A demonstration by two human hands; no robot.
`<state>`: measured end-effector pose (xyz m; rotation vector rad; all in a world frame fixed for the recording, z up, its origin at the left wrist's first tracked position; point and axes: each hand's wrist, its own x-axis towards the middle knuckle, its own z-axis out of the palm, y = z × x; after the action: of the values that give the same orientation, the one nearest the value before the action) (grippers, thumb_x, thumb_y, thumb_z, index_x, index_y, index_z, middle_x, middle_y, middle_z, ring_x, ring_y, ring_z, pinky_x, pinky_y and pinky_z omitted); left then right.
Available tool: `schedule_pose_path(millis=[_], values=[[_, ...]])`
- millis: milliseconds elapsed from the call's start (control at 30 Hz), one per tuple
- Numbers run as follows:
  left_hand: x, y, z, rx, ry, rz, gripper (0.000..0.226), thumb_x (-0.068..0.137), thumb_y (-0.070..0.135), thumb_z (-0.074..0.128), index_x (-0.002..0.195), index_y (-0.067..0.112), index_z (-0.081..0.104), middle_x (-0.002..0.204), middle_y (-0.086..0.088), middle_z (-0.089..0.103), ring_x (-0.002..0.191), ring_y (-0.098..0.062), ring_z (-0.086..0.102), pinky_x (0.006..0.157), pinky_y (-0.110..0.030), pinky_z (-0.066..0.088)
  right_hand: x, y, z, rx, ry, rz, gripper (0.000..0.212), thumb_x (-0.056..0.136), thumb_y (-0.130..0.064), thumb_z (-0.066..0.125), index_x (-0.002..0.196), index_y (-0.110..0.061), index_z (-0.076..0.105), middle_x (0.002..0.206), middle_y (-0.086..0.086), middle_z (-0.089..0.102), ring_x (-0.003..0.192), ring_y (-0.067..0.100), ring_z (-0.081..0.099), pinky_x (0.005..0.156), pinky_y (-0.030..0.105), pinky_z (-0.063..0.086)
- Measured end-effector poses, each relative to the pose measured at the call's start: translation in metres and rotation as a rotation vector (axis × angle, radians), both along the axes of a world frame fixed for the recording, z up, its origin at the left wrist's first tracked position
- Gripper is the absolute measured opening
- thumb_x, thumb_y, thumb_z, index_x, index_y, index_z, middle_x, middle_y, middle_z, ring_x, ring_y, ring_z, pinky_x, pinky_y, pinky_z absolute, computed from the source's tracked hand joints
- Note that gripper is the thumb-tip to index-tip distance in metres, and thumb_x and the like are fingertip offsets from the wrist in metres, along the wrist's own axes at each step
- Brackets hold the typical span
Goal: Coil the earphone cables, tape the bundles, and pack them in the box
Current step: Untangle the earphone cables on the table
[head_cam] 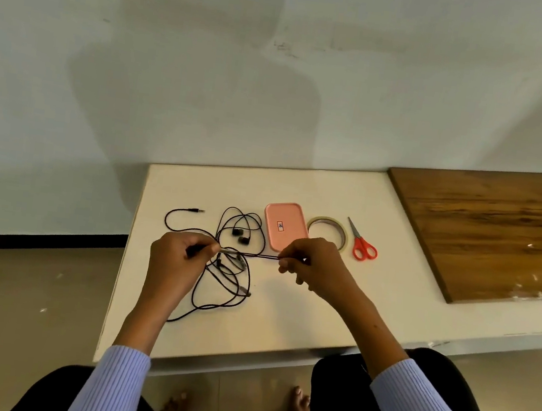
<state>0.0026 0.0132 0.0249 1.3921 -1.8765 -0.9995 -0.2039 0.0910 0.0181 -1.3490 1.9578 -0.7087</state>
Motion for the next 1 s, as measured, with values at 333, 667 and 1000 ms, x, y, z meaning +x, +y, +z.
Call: schedule_pose_path(millis=[333, 667, 1000], values=[[0.014, -0.011, -0.023, 0.129, -0.048, 0.027, 0.02, 0.092, 0.005, 0.054, 0.102, 0.008, 0.07, 0.094, -0.008, 0.07, 0.059, -0.006, 0.065, 0.056, -0.016, 0.048, -0.022, 0.007, -0.024, 0.211, 0.279, -0.096, 0.015, 0.086, -0.01, 0.065, 0.099, -0.01, 0.072, 0.081, 0.004, 0.073, 0.063, 0.011, 0.069, 0.069, 0.029, 0.057], [0.015, -0.012, -0.023, 0.105, -0.035, 0.16, 0.019, 0.093, 0.005, 0.052, 0.101, 0.006, 0.07, 0.095, -0.008, 0.069, 0.067, -0.01, 0.064, 0.055, -0.011, 0.046, 0.048, -0.01, -0.023, 0.017, 0.358, 0.036, 0.022, 0.09, -0.02, 0.062, 0.11, -0.023, 0.069, 0.109, -0.004, 0.07, 0.09, 0.013, 0.066, 0.082, 0.029, 0.053], [0.037, -0.016, -0.028, 0.126, -0.034, 0.231, 0.019, 0.092, 0.004, 0.052, 0.095, 0.008, 0.071, 0.09, -0.004, 0.069, 0.072, -0.014, 0.067, 0.06, -0.017, 0.05, 0.09, -0.04, -0.054, 0.148, 0.541, 0.037, 0.013, 0.089, -0.01, 0.053, 0.094, -0.014, 0.064, 0.09, 0.004, 0.068, 0.077, 0.023, 0.065, 0.067, 0.03, 0.052]])
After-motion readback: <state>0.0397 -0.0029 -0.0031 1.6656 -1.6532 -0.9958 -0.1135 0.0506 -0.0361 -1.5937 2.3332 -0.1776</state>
